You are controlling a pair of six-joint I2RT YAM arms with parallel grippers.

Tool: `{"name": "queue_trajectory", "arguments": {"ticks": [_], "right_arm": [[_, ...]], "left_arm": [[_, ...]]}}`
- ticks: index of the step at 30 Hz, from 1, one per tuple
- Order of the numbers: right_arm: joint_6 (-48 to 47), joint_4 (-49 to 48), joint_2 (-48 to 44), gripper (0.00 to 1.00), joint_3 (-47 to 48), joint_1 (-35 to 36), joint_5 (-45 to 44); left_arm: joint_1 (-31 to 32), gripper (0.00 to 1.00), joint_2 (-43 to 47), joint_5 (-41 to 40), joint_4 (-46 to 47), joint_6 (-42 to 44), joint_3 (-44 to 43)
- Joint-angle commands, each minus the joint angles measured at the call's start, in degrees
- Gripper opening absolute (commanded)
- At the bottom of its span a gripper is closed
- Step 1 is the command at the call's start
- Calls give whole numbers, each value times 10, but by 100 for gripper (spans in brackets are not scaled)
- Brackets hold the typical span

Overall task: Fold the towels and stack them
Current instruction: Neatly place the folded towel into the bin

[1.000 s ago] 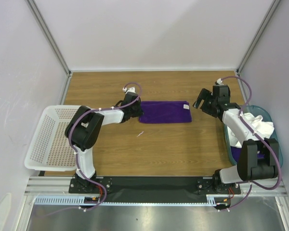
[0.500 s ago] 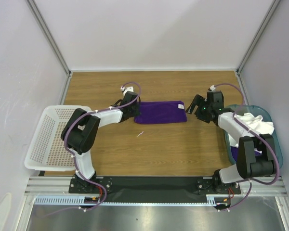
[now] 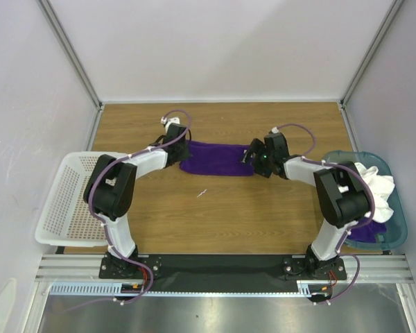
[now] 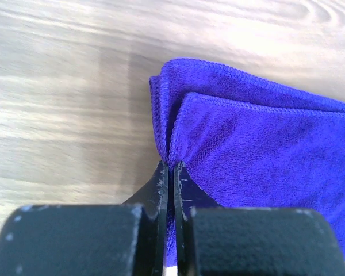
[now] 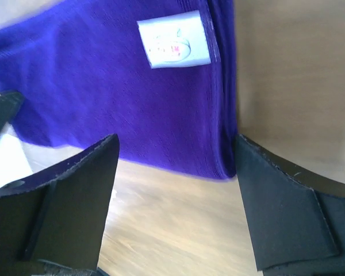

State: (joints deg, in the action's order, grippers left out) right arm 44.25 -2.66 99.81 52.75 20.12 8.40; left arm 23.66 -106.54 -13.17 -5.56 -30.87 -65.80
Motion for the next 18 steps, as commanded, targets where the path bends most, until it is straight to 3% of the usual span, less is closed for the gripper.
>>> {"name": "queue_trajectory", "arguments": {"ticks": [1, 10, 14, 17, 18], "right_arm": [[46, -67, 60, 84, 59, 16, -8], [82, -96, 222, 82, 206, 46, -22], [98, -96, 319, 81, 328, 62, -10], [112, -73, 426, 81, 486, 83, 20], [106, -58, 454, 81, 598, 99, 25]], "left_arm": [[-33, 0, 25, 8, 8, 19, -6], [-100, 0, 20, 31, 19, 21, -4], [-124, 0, 27, 17, 23, 23, -1], [-154, 0, 30, 17, 27, 22, -2], [-172, 0, 30, 20, 29, 19, -3]]}}
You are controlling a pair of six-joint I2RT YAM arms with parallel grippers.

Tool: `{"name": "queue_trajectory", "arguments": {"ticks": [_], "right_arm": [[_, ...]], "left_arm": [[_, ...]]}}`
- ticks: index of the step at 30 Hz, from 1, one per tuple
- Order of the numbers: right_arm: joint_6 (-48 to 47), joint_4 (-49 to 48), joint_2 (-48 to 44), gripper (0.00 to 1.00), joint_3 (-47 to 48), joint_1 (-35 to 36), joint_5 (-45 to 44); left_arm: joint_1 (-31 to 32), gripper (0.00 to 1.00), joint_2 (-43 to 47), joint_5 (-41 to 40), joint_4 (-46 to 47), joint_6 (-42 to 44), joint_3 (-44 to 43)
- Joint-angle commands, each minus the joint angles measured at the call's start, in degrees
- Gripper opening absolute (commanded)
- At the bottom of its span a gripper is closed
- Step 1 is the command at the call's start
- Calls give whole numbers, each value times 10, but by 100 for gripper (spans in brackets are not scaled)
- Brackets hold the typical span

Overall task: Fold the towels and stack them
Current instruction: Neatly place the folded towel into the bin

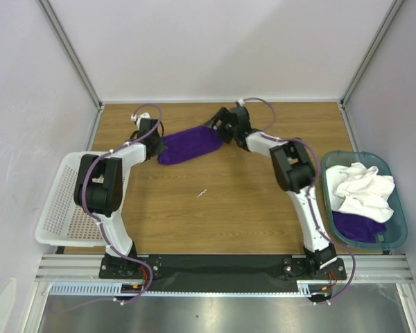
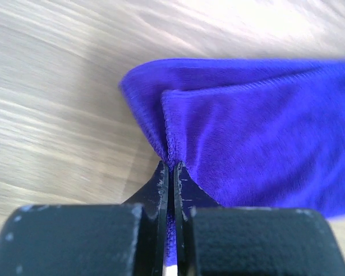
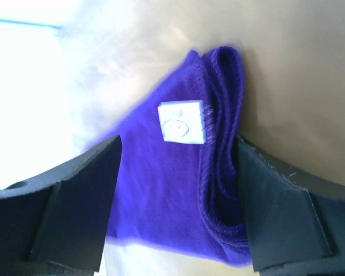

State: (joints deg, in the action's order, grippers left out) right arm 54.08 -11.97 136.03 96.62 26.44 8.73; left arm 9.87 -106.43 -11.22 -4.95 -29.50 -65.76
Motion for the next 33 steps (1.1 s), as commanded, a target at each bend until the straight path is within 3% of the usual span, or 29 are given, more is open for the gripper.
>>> {"name": "queue_trajectory", "arguments": {"ticks": [1, 3, 4, 7, 11, 15, 20, 24, 33], "right_arm": [[1, 74, 127, 81, 219, 44, 18], [-12, 108, 225, 82, 348, 59, 13], [-18, 117, 255, 84, 457, 68, 13], [7, 73, 304, 87, 523, 68, 11], [-49, 69, 237, 94, 456, 57, 9], [-128, 157, 132, 100, 393, 35, -13], [-156, 234, -4, 100, 311, -3, -31], [-171, 201, -98, 100, 147, -24, -14], [-174, 182, -164, 100, -9, -19, 44]], "left_arm": [[-45, 0, 25, 7, 27, 3, -10], [-73, 0, 21, 21, 21, -8, -22], [-81, 0, 18, 23, 21, -13, -27], [-113, 0, 25, 15, 27, -26, -28], [-151, 0, 43, -10, 30, -64, -11], [-188, 0, 47, -19, 48, -101, -1], [-190, 1, 22, -28, 36, -90, -55], [-189, 0, 7, -29, 13, -72, -89], [-190, 0, 96, -91, -47, -57, -98]]}}
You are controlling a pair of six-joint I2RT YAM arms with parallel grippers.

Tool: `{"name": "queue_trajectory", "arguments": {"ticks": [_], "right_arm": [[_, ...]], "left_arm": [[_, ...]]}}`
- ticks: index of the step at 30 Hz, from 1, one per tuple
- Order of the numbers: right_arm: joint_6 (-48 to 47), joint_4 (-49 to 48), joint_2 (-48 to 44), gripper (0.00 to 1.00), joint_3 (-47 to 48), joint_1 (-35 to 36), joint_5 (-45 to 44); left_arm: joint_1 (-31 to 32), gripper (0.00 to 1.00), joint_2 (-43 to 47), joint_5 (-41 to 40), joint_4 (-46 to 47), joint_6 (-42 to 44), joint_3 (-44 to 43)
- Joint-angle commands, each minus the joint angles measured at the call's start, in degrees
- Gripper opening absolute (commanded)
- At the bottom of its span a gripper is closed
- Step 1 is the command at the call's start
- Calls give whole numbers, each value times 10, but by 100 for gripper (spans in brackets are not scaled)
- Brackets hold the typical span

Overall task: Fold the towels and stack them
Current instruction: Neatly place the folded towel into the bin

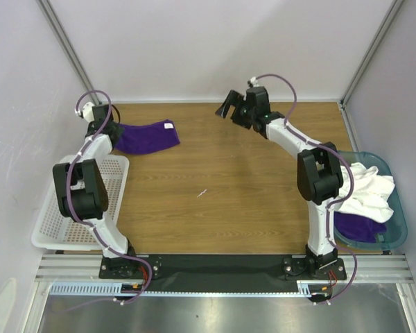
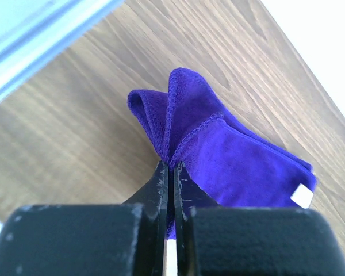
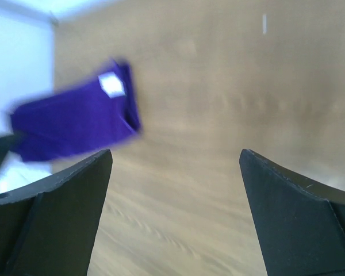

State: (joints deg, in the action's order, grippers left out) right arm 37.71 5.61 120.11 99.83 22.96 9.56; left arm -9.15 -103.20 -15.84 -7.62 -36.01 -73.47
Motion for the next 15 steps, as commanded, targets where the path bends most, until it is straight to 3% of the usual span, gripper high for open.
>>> {"name": "queue_trajectory", "arguments": {"ticks": [1, 9, 15], "right_arm": [[-11, 0, -10, 100, -52, 19, 43], [-9, -7, -21, 100, -105, 38, 74], [-11, -15, -23, 100, -112, 39, 90]], "left_arm": [[1, 0, 72, -52, -34, 8, -19], [-10, 0, 168, -107, -102, 2, -7], [-18, 1, 243, -140, -130, -40, 49]]}}
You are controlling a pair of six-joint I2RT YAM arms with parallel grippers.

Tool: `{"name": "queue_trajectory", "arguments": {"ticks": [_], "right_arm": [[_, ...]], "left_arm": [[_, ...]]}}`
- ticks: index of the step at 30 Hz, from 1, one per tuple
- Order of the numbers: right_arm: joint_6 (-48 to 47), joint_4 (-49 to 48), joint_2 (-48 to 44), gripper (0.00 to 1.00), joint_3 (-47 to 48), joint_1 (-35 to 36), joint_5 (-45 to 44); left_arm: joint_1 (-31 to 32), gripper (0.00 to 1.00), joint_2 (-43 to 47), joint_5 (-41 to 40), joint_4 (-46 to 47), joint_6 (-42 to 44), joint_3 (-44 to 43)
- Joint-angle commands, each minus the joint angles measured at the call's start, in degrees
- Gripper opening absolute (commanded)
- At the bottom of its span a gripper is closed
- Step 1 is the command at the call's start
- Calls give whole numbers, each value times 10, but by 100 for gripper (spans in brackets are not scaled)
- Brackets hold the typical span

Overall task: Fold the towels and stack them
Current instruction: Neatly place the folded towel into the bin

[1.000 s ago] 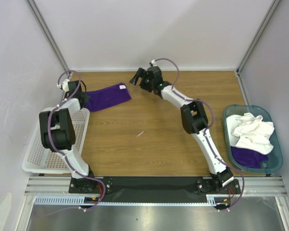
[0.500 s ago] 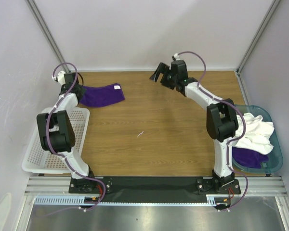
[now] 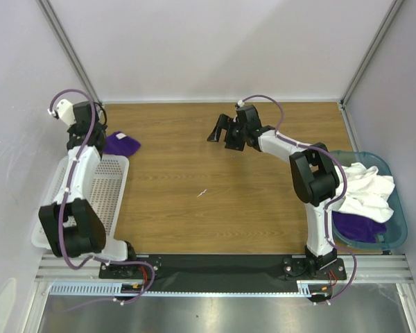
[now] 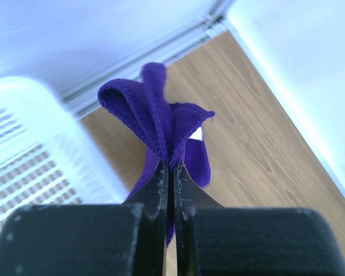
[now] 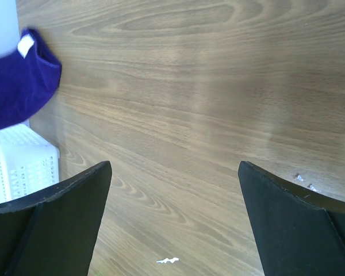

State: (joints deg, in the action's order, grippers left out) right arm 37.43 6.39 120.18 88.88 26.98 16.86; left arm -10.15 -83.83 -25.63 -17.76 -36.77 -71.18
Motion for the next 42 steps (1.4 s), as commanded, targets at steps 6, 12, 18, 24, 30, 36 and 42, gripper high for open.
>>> {"name": "queue_trajectory", "arguments": {"ticks": [6, 12, 18, 24, 30, 36, 42], "right_arm": [[-17, -16, -26, 100, -6, 0, 24], [-27, -4, -32, 100, -17, 0, 26], [-28, -2, -43, 100, -41, 0, 16], [-31, -16, -53, 100, -69, -1, 12], [-28, -15, -57, 100, -77, -17, 23], [-29, -20, -68, 100, -88, -21, 24], [-25, -17, -68, 100, -90, -23, 33]], "left_arm": [[-12, 0, 159, -88, -60, -110, 121], [-17, 0, 225, -99, -92, -155, 194], [-25, 0, 286, -111, -136, -175, 255], [-29, 0, 336, -133, -195, -186, 289], [-32, 0, 360, -152, -248, -212, 322], [-45, 0, 368, -185, -334, -274, 322], [-55, 0, 420, -212, -369, -299, 336]]}}
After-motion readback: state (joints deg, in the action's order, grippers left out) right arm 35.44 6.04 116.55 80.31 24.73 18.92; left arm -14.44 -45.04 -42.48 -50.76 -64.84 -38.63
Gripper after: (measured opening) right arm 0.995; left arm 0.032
